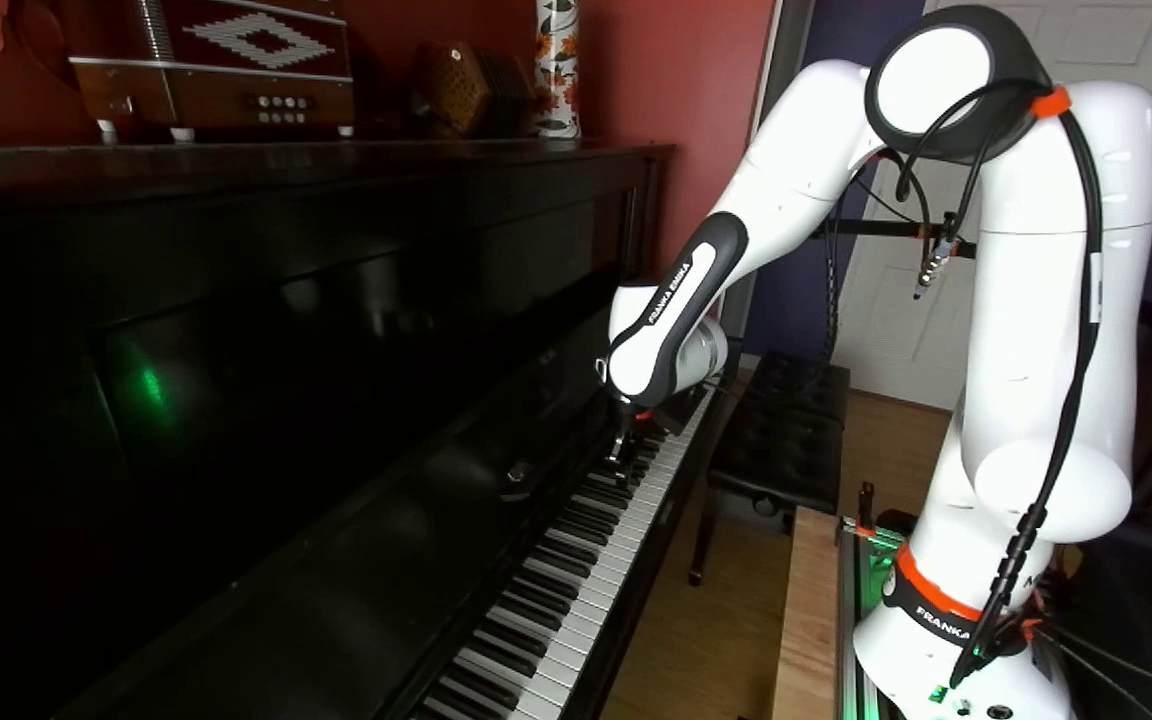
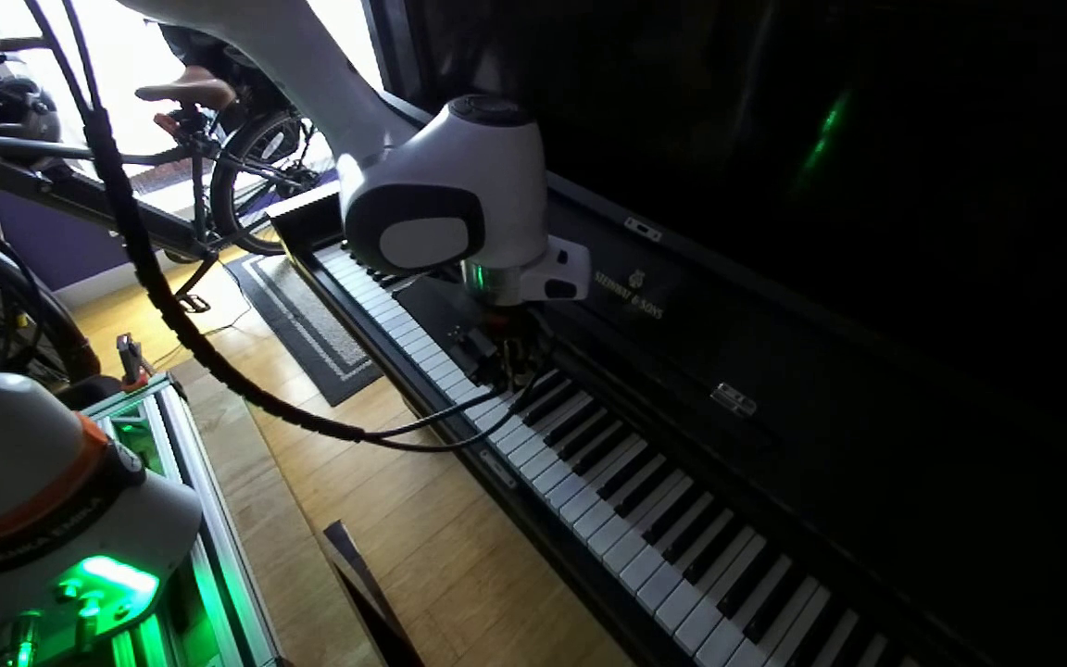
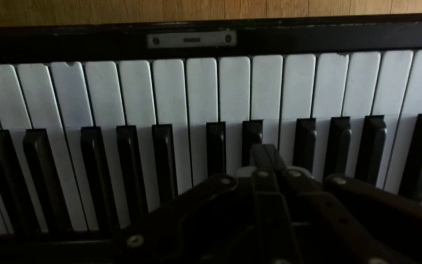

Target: Press a key in the middle part of the piano

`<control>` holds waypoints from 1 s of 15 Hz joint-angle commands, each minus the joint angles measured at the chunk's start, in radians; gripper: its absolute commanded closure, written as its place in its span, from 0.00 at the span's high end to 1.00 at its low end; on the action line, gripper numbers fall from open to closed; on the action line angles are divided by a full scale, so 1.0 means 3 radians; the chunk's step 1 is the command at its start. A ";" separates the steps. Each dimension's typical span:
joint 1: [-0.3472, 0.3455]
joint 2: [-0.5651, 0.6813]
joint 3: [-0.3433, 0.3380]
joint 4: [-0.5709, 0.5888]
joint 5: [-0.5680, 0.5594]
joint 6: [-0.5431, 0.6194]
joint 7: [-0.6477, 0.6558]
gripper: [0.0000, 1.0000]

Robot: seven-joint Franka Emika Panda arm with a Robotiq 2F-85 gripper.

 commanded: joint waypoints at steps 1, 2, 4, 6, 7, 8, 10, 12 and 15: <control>-0.0147 0.0202 0.0163 0.0093 0.0068 0.0157 0.0003 0.00; -0.0171 0.0238 0.0192 0.0109 0.0069 0.0195 0.0000 0.00; -0.0217 0.0305 0.0241 0.0137 0.0058 0.0276 0.0005 0.00; -0.0261 0.0362 0.0297 0.0158 0.0056 0.0362 0.0003 0.00; -0.0284 0.0387 0.0323 0.0168 0.0049 0.0394 0.0004 0.00; -0.0307 0.0409 0.0352 0.0178 0.0049 0.0430 0.0002 0.00; -0.0365 0.0455 0.0424 0.0196 0.0069 0.0491 -0.0009 0.00; -0.0409 0.0501 0.0480 0.0220 0.0066 0.0519 -0.0005 0.00; -0.0443 0.0564 0.0523 0.0245 0.0036 0.0536 0.0017 0.00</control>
